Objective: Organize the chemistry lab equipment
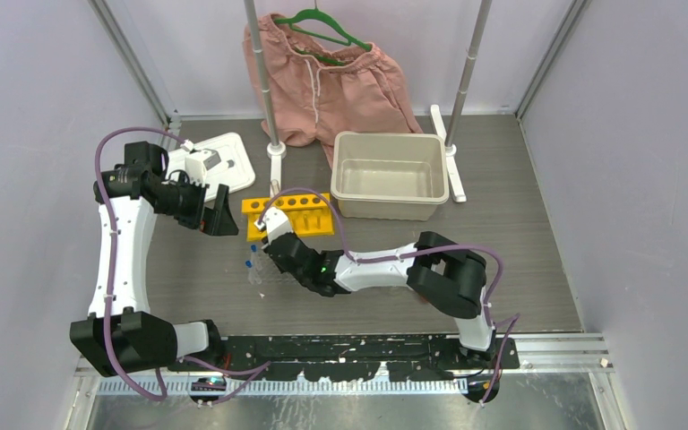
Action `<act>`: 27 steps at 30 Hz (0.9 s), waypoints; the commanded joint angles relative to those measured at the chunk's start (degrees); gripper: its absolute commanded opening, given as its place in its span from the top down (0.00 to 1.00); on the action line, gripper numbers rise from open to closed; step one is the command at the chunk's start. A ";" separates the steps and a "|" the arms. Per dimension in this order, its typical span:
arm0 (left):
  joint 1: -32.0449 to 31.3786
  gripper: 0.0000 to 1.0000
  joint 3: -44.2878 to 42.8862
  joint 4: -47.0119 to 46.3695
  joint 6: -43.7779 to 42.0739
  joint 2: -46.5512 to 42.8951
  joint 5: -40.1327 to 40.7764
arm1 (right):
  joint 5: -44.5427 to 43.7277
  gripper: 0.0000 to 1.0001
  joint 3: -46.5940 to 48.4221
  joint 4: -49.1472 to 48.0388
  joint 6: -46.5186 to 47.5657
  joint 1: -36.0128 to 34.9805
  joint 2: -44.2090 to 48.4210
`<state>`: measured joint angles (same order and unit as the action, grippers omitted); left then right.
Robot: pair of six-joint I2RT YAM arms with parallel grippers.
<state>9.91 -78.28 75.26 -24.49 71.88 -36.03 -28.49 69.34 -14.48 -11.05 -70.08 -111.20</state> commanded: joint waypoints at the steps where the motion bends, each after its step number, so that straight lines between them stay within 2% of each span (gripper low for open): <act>1: 0.29 0.00 -0.21 -1.10 -0.62 -1.39 -0.68 | -0.92 0.99 -1.16 -0.57 0.78 -0.45 4.15; 10: 0.29 0.00 -0.29 -1.13 -0.81 -1.49 0.18 | 0.01 0.99 -0.70 -0.12 0.13 -0.42 2.78; 13: 0.25 0.00 -0.46 -1.07 -1.08 -1.58 0.47 | -0.15 0.96 -0.52 0.51 -1.24 -0.41 2.05; 19: 0.29 0.00 -0.75 -1.10 -0.92 -1.18 0.24 | 0.54 0.76 -0.12 2.43 -4.11 0.41 2.62; 25: 0.27 0.00 -0.62 -0.92 -1.19 -1.53 0.35 | 4.15 0.44 1.01 7.52 -8.44 2.90 5.59; 27: 0.27 0.00 -0.56 -0.91 -1.22 -1.70 0.40 | 4.59 0.38 0.97 8.51 -9.27 3.30 8.22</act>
<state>9.93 -78.28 75.26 -24.64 71.85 -35.55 -25.32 68.10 -7.60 -16.95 -67.96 -110.63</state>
